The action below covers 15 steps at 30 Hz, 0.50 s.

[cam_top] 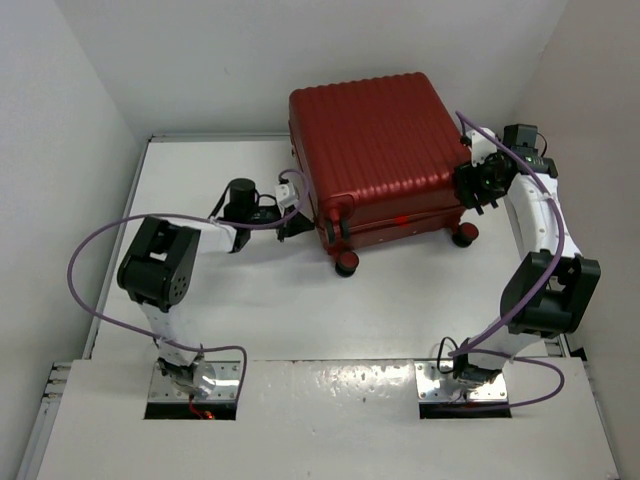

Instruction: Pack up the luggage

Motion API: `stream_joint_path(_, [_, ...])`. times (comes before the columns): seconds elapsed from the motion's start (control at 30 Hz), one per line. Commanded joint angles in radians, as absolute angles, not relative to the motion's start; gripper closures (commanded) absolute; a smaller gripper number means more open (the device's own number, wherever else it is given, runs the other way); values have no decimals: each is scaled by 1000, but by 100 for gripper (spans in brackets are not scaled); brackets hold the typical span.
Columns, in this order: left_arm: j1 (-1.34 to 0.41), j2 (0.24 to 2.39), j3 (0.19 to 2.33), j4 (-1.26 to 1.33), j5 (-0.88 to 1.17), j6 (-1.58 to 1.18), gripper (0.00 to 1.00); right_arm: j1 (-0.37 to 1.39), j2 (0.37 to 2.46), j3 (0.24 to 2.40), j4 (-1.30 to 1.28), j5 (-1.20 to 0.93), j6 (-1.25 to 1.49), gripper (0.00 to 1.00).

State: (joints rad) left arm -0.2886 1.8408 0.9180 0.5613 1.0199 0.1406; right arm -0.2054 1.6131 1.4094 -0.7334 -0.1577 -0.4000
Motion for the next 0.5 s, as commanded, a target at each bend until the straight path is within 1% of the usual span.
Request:
stream_joint_path(0.0, [-333, 1734, 853, 555, 1104, 195, 100, -218, 1571, 1419, -695, -41, -336, 100])
stream_joint_path(0.13, [-370, 1674, 796, 555, 1094, 218, 100, -218, 1574, 1417, -695, -40, -328, 100])
stream_joint_path(0.27, [-432, 1661, 753, 641, 1049, 137, 100, -215, 1572, 1419, -698, -43, -319, 100])
stream_joint_path(0.43, [-528, 1673, 713, 886, 908, -81, 100, -192, 1559, 1396, -692, -46, -305, 100])
stream_joint_path(0.47, [-561, 1684, 704, 966, 879, -160, 100, -193, 1554, 1391, -692, -45, -302, 100])
